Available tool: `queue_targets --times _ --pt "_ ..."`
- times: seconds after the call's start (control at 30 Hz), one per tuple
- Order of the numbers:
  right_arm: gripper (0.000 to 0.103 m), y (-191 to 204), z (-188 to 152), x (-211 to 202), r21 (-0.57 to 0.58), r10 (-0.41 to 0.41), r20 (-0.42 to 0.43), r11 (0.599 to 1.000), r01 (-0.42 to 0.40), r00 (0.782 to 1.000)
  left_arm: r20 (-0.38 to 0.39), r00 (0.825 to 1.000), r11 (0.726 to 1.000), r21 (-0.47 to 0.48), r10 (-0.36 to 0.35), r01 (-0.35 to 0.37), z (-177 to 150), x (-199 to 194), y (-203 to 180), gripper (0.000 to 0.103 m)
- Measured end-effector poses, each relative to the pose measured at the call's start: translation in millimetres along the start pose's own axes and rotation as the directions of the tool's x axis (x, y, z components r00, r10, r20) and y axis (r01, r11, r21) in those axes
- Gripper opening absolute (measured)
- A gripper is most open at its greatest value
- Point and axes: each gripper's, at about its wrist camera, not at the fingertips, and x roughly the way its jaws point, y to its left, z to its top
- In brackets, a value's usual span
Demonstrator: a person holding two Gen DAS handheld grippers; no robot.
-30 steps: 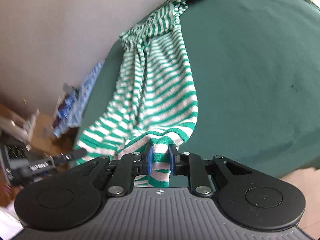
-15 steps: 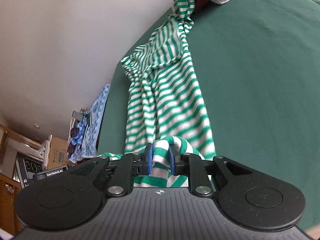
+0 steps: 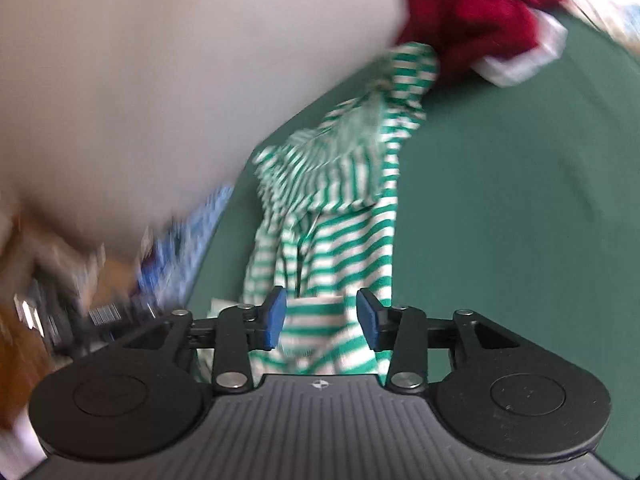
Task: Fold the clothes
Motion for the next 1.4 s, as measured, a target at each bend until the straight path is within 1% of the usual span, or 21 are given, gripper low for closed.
queue_targets --times 0.1,0.17,0.23,0.33,0.37,0.4,0.43,0.47,0.5,0.6,0.63,0.67,0.7,0.73,0.87,0.97,1.07,1.17,1.23,1.33,1.4 --pt "0.046 19 -18 5 -0.250 -0.083 -0.046 0.966 0.069 0.996 -0.056 0.998 0.996 0.084 -0.007 0.012 -26 4 -12 0.067" --pt "0.046 33 -37 16 -0.416 -0.136 -0.061 0.904 0.098 0.989 -0.070 0.997 0.987 0.158 0.023 -0.012 -45 10 -22 0.067" --pt "0.046 42 -48 24 -0.510 -0.163 -0.061 0.853 0.110 0.985 -0.077 0.995 0.982 0.184 0.065 -0.050 -52 16 -25 0.067" --pt "0.045 57 -58 21 -0.618 -0.180 0.060 0.766 0.178 0.982 -0.056 0.996 0.977 0.206 0.063 -0.050 -43 8 -25 0.068" --pt "0.046 61 -58 17 -0.639 -0.151 0.062 0.753 0.156 0.987 -0.030 0.997 0.973 0.225 0.066 -0.058 -39 3 -25 0.070" --pt "0.046 65 -59 13 -0.659 -0.123 0.062 0.740 0.133 0.991 -0.007 0.998 0.965 0.253 0.068 -0.064 -34 0 -27 0.079" --pt "0.045 66 -57 17 -0.671 -0.103 0.007 0.737 0.081 0.995 0.015 0.997 0.957 0.282 0.070 -0.071 -29 -2 -28 0.088" --pt "0.045 67 -56 21 -0.681 -0.084 -0.048 0.732 0.029 0.995 0.020 0.997 0.951 0.301 0.069 -0.072 -25 1 -30 0.088" --pt "0.045 69 -58 28 -0.703 -0.104 -0.059 0.710 0.033 0.993 0.024 0.997 0.945 0.319 0.068 -0.072 -21 5 -32 0.088" --pt "0.045 65 -56 40 -0.704 -0.149 -0.062 0.707 0.062 0.987 -0.003 0.999 0.939 0.343 0.044 -0.040 -18 22 -38 0.087" --pt "0.039 63 -56 44 -0.704 -0.164 -0.063 0.706 0.072 0.984 -0.006 0.999 0.934 0.354 0.053 -0.047 -19 27 -40 0.087" --pt "0.020 61 -55 48 -0.704 -0.178 -0.065 0.705 0.082 0.982 -0.010 0.998 0.928 0.367 0.068 -0.059 -20 32 -42 0.087" --pt "0.007 60 -55 52 -0.704 -0.193 -0.066 0.704 0.091 0.979 -0.012 0.997 0.925 0.373 0.079 -0.069 -19 35 -43 0.086" --pt "0.002 58 -54 56 -0.705 -0.207 -0.067 0.702 0.101 0.976 -0.007 0.997 0.929 0.364 0.073 -0.065 -17 34 -43 0.086" --pt "0.001 58 -35 44 -0.625 -0.196 0.022 0.763 0.167 0.980 0.027 0.999 0.938 0.344 0.042 -0.049 -6 26 -44 0.090" --pt "0.001 45 -20 46 -0.556 -0.248 0.081 0.793 0.250 0.965 0.044 0.998 0.930 0.364 0.044 -0.057 -1 24 -47 0.093" --pt "0.001 29 -13 56 -0.492 -0.282 0.094 0.821 0.290 0.955 0.031 0.998 0.928 0.368 0.051 -0.059 -1 27 -45 0.094" --pt "0.002 19 -17 69 -0.449 -0.286 0.043 0.850 0.274 0.957 -0.020 0.998 0.941 0.337 0.057 -0.047 -6 33 -38 0.094" --pt "0.004 24 -18 61 -0.445 -0.275 0.063 0.853 0.273 0.959 -0.054 0.997 0.947 0.320 0.056 -0.036 -12 35 -35 0.093" --pt "0.020 34 -13 44 -0.445 -0.306 0.131 0.832 0.332 0.943 -0.036 0.997 0.937 0.344 0.073 -0.056 -25 26 -32 0.091" --pt "0.022 45 -8 33 -0.458 -0.254 0.158 0.837 0.298 0.954 -0.054 0.997 0.948 0.316 0.046 -0.026 -29 21 -26 0.091"
